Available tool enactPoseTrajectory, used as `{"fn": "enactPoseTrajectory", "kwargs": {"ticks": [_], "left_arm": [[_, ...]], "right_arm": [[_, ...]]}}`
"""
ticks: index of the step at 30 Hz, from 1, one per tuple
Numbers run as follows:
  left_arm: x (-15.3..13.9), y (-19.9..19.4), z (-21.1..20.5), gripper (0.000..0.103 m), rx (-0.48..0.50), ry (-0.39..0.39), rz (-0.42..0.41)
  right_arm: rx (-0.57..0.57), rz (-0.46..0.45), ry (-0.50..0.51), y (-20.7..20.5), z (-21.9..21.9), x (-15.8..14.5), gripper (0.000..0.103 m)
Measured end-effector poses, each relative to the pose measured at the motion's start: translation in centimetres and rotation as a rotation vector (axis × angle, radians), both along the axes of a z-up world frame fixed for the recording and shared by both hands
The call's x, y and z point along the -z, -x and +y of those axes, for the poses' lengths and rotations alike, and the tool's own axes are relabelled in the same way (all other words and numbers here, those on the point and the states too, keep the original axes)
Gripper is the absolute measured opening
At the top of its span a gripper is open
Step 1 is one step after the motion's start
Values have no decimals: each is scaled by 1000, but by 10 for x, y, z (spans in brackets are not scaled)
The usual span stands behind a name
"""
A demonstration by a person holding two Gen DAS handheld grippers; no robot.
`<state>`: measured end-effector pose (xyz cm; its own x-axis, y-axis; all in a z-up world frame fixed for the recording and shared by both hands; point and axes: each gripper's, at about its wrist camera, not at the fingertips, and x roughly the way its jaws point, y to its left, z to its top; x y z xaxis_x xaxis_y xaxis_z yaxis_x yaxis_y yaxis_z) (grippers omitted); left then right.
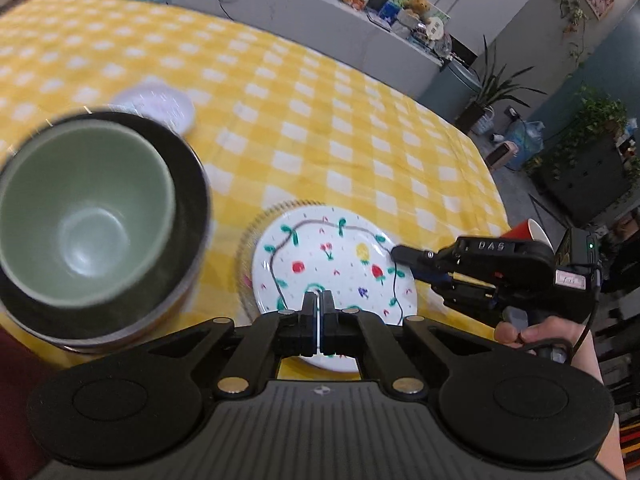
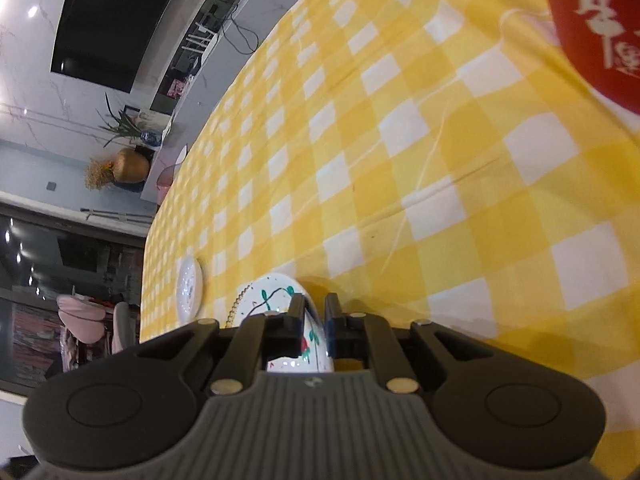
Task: Organize plates and bowls
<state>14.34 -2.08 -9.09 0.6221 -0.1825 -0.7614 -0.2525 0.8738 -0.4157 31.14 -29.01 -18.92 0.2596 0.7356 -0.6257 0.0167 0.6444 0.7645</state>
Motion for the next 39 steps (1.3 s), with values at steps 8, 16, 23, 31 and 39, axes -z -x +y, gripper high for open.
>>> {"fn": "enactPoseTrajectory", "kwargs": {"ticks": [8, 16, 23, 31, 39], "left_arm": [[-21, 9, 21, 0, -74, -62, -39], [-21, 9, 26, 1, -83, -59, -39], [-24, 10, 26, 2, -85, -71, -44], [-31, 12, 28, 2, -77, -92, -62], [-49, 17, 36, 29, -77, -132, -103]], "right_arm": [[-36, -76, 67, -3, 18, -5, 11], [-80, -177, 147, -3, 41, -12, 13], [-124, -259, 227, 2, 57, -18, 17], [-142, -361, 301, 13, 71, -32, 41], [-105, -423, 318, 23, 65, -52, 72]]}}
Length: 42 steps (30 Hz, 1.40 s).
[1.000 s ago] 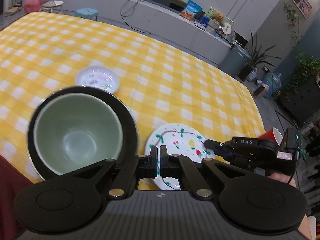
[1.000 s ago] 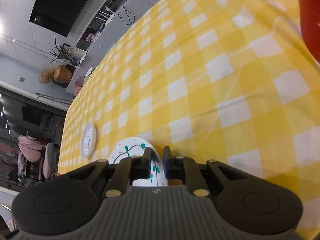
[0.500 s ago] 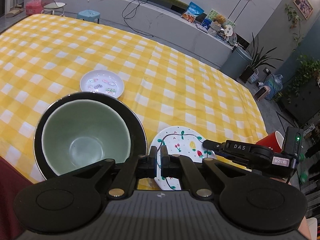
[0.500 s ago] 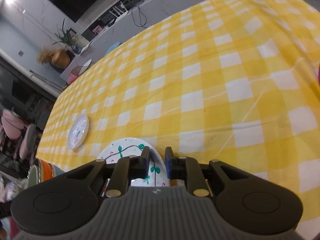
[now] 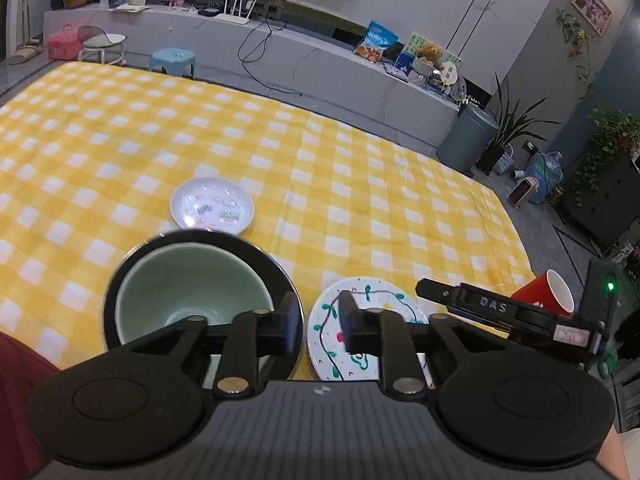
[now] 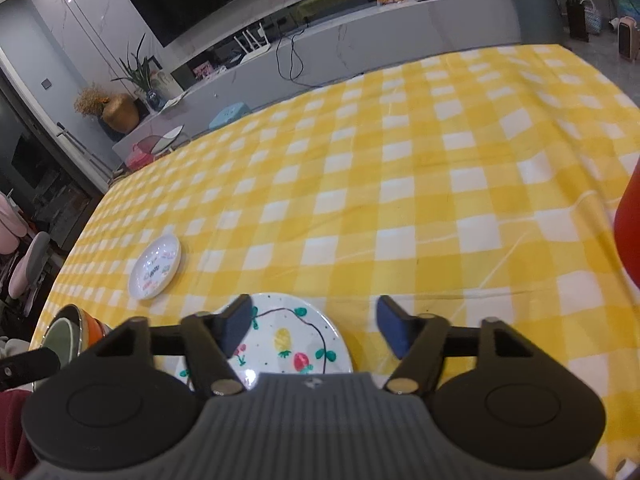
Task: Organize plates and bowls
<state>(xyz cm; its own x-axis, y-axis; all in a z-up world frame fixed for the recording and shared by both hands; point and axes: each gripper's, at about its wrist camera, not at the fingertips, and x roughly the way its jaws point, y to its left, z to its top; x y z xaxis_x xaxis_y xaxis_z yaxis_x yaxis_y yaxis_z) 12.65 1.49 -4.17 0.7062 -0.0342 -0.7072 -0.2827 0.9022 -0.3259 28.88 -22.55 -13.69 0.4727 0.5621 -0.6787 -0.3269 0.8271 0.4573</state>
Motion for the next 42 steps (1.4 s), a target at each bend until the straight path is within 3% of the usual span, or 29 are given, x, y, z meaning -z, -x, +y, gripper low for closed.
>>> {"fn": "enactPoseTrajectory", "kwargs": {"ticks": [4, 7, 10, 17, 22, 24, 27, 30, 32, 34, 36, 39, 42], "left_arm": [[-11, 3, 11, 50, -18, -20, -27], [-23, 5, 20, 61, -36, -86, -57], [-33, 1, 33, 68, -57, -115, -88], [-31, -27, 82, 73, -55, -23, -87], [-8, -45, 129, 68, 12, 20, -2], [3, -50, 150, 66, 3, 75, 25], [20, -62, 179, 56, -44, 176, 59], [42, -86, 194, 51, -15, 247, 106], [61, -102, 195, 45, -15, 251, 153], [78, -115, 193, 33, -29, 237, 212], [92, -125, 192, 29, -32, 228, 253], [97, -131, 190, 26, -18, 205, 266], [100, -137, 185, 13, -18, 156, 291]], "right_arm": [[-2, -32, -3, 7, -2, -14, 85], [-17, -65, -17, 11, -2, -29, 95], [-38, -111, -23, 16, 2, -44, 99], [-69, -126, -28, 10, 35, -63, 100], [-137, -82, -96, -1, 68, -64, 100], [-177, -49, -120, -6, 83, -63, 97], [-201, 15, -83, -19, 110, -59, 86], [-265, 61, -35, -28, 143, -52, 77], [-310, 89, 6, -34, 169, -46, 63], [-332, 123, 65, -41, 192, -36, 56], [-339, 154, 122, -50, 214, -24, 50], [-334, 177, 182, -60, 235, -6, 42], [-336, 190, 215, -68, 249, 10, 30]]}}
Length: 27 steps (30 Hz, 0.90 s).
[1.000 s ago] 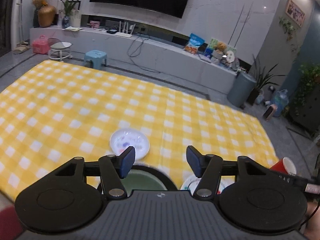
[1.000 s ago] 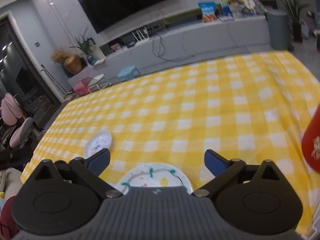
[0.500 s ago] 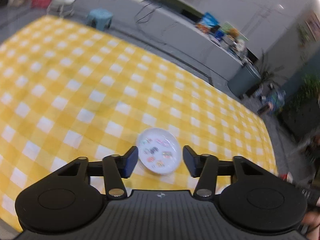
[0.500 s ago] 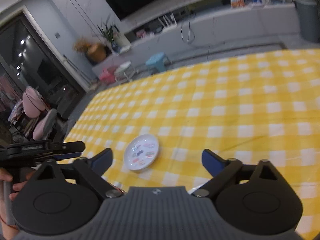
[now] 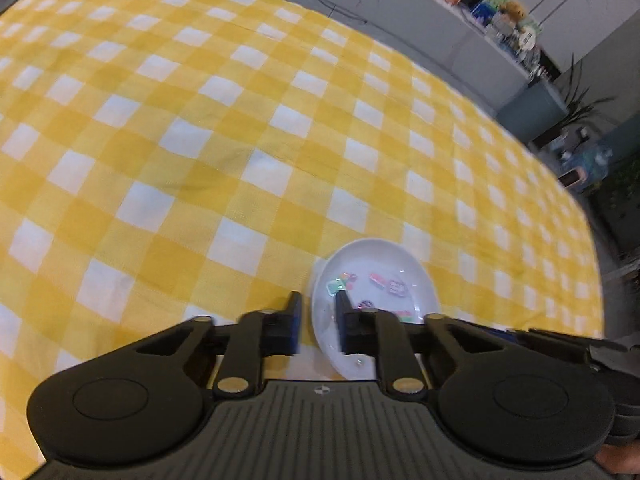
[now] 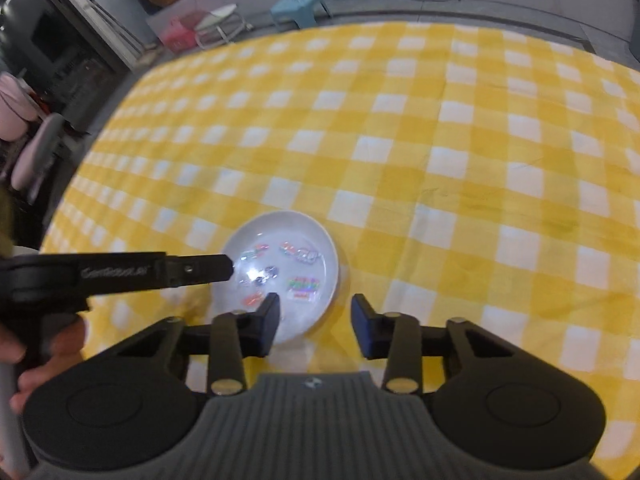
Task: Organize plates and bowls
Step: 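Close both grippers on the rim of the small white sticker plate, then carry the sticker plate with both grippers and set it on the painted plate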
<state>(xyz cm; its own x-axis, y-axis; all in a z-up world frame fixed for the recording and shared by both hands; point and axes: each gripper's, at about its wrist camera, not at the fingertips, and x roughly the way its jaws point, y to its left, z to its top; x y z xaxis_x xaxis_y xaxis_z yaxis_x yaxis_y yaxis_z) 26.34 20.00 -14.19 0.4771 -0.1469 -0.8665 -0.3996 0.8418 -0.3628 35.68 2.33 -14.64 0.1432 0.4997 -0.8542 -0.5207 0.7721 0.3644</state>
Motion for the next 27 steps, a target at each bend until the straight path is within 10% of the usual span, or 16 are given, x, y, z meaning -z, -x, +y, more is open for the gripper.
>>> {"fn": "enactPoseTrajectory", "kwargs": {"ticks": [6, 17, 27], "left_arm": [[0, -6, 0, 3, -24, -21, 16], [-76, 17, -52, 1, 101, -26, -192], [-92, 38, -170, 3, 398, -16, -164]], "right_arm": [[40, -34, 15, -8, 4, 11, 2], [174, -124, -128, 8, -76, -53, 1], [307, -178, -124, 81, -217, -88, 1]]}}
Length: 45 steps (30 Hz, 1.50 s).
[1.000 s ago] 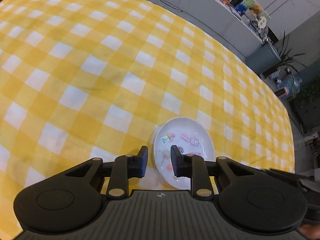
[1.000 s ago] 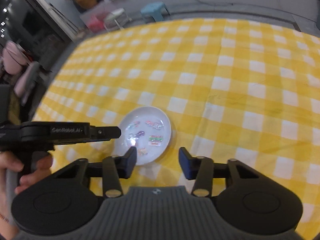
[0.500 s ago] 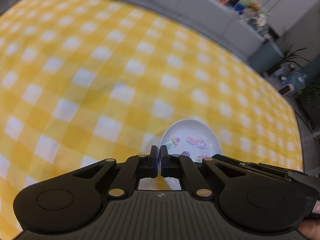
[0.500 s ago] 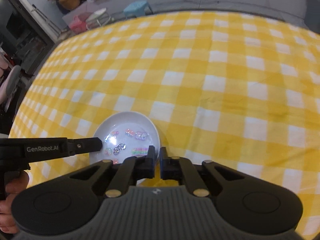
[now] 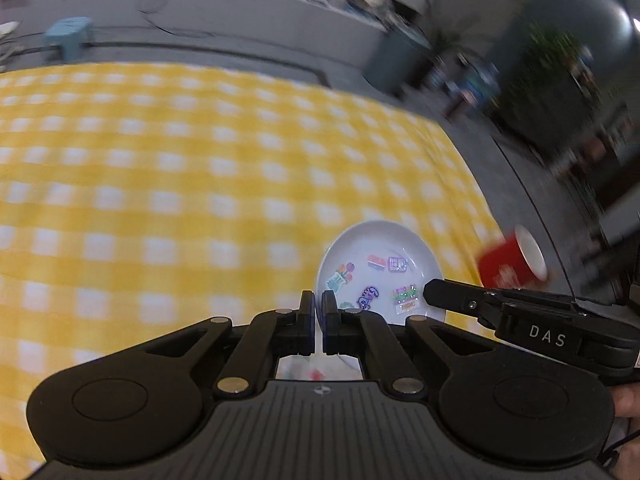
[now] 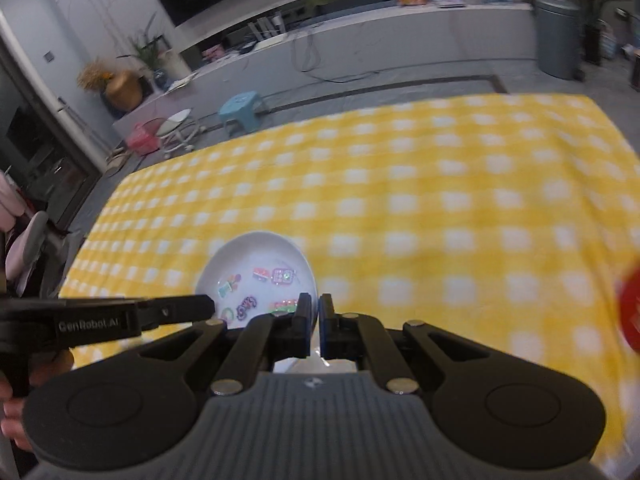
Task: Organize plates and bowls
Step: 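Carry the sticker plate with both grippers and set it on the painted plate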
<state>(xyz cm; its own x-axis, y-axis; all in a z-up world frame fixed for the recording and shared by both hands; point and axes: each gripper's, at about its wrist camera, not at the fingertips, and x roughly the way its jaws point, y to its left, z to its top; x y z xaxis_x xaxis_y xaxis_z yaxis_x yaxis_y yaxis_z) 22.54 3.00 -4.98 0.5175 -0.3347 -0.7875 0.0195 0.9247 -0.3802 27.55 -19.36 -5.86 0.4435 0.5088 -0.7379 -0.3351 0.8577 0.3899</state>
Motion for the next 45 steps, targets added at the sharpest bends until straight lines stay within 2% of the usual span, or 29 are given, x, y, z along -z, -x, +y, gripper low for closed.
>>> {"fn": "enactPoseTrajectory", "kwargs": {"ticks": [3, 6, 9, 13, 19, 24, 35, 40, 45], "left_arm": [[13, 1, -25, 3, 58, -11, 43], [23, 2, -44, 2, 84, -59, 60], [30, 2, -51, 3, 83, -95, 71], [40, 2, -51, 4, 68, -98, 106], [55, 0, -56, 6, 96, -121, 144], [60, -1, -64, 5, 101, -142, 154], [66, 0, -85, 9, 149, -364, 139], [67, -1, -92, 14, 131, -459, 108], [71, -4, -91, 14, 123, -465, 91]], "right_arm": [[53, 22, -17, 21, -32, 13, 1], [83, 43, -26, 31, -46, 26, 1], [77, 47, -11, 35, -46, 35, 1], [68, 63, -18, 33, -43, 40, 1], [47, 77, -2, 34, -42, 45, 1], [65, 162, -24, 26, -51, 64, 1], [29, 212, 1, 22, -35, 81, 1], [16, 193, 22, 19, -21, 87, 2], [41, 197, 28, 13, -18, 93, 2]]}}
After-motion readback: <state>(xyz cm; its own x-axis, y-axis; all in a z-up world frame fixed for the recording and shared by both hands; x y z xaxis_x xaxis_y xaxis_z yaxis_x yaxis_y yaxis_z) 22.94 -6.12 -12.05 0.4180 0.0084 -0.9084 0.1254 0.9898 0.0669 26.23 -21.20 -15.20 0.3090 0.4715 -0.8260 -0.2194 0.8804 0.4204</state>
